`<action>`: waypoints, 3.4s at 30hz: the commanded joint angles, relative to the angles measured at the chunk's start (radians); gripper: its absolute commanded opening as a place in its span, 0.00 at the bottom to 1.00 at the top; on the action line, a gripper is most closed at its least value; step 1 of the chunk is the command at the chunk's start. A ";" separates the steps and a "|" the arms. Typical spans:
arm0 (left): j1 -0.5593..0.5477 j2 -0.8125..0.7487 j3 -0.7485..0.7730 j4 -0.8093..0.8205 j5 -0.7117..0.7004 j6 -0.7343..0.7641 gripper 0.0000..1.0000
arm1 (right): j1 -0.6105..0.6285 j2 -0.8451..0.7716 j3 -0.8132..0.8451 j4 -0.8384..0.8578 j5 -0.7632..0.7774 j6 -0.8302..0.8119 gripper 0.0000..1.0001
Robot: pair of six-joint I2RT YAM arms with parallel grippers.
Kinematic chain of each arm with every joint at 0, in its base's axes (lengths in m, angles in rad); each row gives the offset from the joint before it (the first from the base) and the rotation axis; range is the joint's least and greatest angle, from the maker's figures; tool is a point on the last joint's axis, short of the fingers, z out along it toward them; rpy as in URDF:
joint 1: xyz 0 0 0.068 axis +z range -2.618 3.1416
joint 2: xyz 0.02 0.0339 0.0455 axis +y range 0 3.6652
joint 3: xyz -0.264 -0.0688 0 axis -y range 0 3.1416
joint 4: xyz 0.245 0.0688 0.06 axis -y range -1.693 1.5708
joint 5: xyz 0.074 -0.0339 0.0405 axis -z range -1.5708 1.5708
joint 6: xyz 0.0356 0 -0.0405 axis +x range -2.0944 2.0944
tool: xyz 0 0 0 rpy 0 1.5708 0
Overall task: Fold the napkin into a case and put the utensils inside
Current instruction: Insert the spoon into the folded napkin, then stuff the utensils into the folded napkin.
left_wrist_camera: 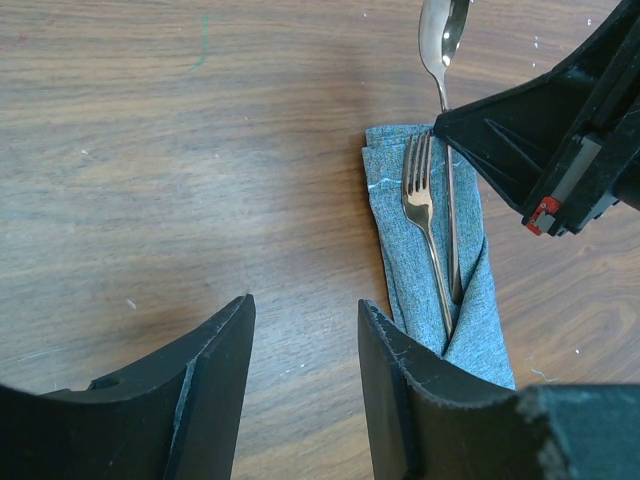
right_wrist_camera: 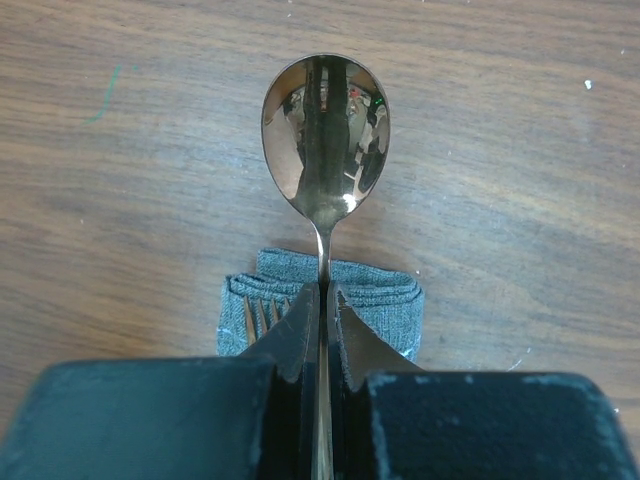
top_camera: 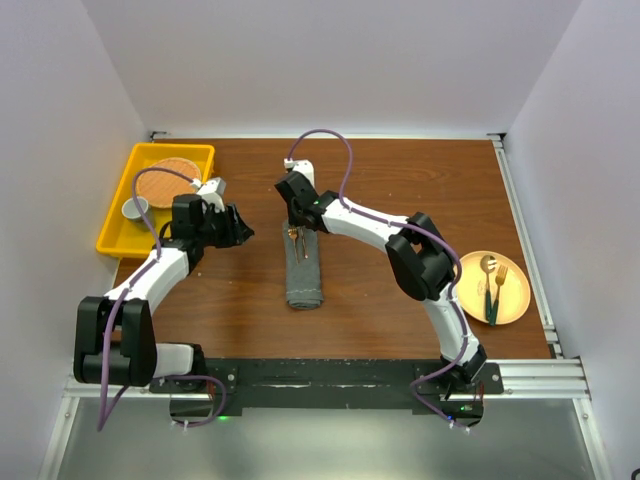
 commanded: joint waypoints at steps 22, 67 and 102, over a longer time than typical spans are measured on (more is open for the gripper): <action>0.006 -0.031 -0.017 0.028 0.016 0.016 0.50 | 0.021 -0.122 -0.043 -0.132 -0.028 0.120 0.00; 0.009 -0.034 -0.026 0.035 0.011 0.021 0.50 | 0.042 -0.179 -0.132 -0.229 -0.100 0.235 0.41; -0.168 0.629 0.881 -0.316 0.209 1.321 0.93 | -0.496 -0.404 -0.216 -0.244 -0.699 -0.486 0.98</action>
